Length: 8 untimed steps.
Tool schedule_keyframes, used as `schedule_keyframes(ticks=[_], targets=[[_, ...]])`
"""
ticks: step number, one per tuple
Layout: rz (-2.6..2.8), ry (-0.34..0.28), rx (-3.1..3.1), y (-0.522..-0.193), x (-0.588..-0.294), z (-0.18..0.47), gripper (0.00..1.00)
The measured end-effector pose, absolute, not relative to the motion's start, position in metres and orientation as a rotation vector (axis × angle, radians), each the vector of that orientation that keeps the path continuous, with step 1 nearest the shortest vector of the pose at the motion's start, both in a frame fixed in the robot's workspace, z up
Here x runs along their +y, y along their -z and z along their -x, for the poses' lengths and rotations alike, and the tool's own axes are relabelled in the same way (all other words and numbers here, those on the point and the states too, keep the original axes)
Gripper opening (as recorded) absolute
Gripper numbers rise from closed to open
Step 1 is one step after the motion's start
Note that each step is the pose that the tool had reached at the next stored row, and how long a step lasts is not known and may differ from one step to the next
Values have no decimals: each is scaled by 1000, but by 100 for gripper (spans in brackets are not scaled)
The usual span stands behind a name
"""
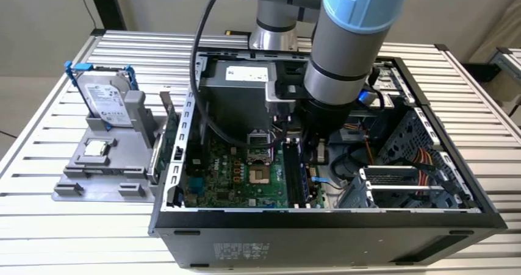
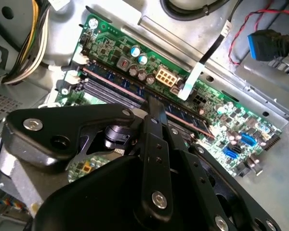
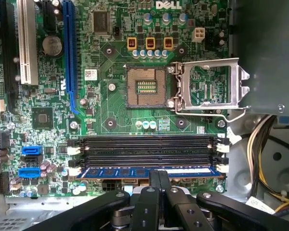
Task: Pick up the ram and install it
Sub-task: 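Press down the ram until it locks into place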
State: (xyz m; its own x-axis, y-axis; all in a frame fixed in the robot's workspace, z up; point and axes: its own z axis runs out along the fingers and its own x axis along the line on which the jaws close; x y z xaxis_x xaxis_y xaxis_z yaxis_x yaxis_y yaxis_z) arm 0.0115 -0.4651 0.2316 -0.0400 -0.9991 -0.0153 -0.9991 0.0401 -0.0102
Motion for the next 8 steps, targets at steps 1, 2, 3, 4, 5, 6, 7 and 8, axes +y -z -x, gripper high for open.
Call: schedule_keyframes(ticks=[1,2,3,4,5,6,7,8], targets=[[2164,-5,2252,-230,-465,-11,0],[2164,-5,2253,-228,-465,-11,0],[2164,-5,2253,-226,-465,-11,0],[2164,-5,2253,-224,-465,-11,0],[2165,-4,2253,-223,-465,-11,0],[2165,-4,2254,-221,-465,-11,0],[2165,-4,2254,-219,-465,-11,0],[2165,-4,2254,-218,-465,-11,0]])
